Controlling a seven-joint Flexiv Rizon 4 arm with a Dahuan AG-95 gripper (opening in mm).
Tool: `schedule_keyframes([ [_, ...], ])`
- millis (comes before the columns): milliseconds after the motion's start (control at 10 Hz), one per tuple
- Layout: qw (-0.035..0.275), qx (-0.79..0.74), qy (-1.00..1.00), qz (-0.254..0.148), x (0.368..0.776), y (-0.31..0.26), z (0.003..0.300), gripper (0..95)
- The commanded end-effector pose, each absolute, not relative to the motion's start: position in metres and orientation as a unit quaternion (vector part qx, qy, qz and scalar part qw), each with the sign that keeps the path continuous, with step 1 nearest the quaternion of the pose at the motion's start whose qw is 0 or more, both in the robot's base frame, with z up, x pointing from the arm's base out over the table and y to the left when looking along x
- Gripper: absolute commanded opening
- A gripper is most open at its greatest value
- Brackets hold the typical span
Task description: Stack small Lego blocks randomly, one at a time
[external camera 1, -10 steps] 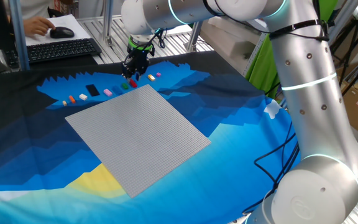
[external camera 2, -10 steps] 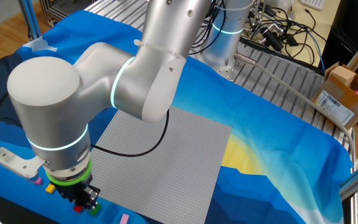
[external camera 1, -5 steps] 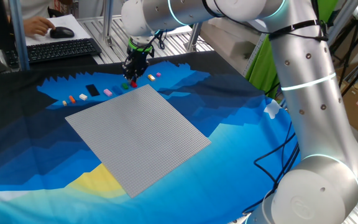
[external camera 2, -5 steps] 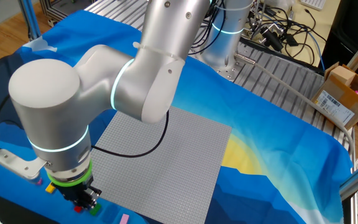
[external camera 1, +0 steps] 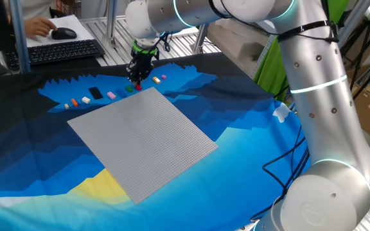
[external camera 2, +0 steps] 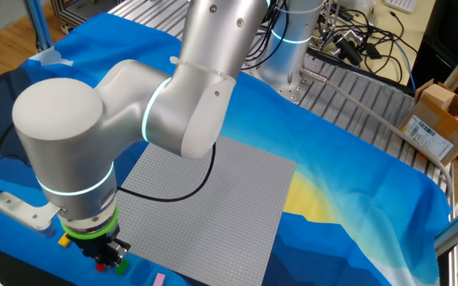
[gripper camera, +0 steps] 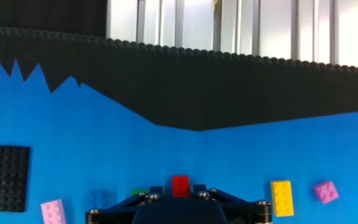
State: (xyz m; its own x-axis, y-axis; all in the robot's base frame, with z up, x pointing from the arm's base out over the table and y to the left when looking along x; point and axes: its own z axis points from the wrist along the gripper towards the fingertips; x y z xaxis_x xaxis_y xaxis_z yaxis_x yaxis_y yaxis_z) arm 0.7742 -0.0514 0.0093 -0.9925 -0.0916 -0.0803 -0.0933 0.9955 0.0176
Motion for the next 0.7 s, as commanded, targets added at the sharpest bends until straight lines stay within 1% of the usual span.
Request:
schedule_keyframes([
  [100,0.027,-0.05,0.998,0.011,0.769,-0.051,0.021,0.0],
  [400,0.021,-0.047,0.999,0.008,0.731,-0.046,0.033,0.0],
  [700,0.018,-0.065,0.998,0.002,0.698,-0.041,0.027,0.0],
])
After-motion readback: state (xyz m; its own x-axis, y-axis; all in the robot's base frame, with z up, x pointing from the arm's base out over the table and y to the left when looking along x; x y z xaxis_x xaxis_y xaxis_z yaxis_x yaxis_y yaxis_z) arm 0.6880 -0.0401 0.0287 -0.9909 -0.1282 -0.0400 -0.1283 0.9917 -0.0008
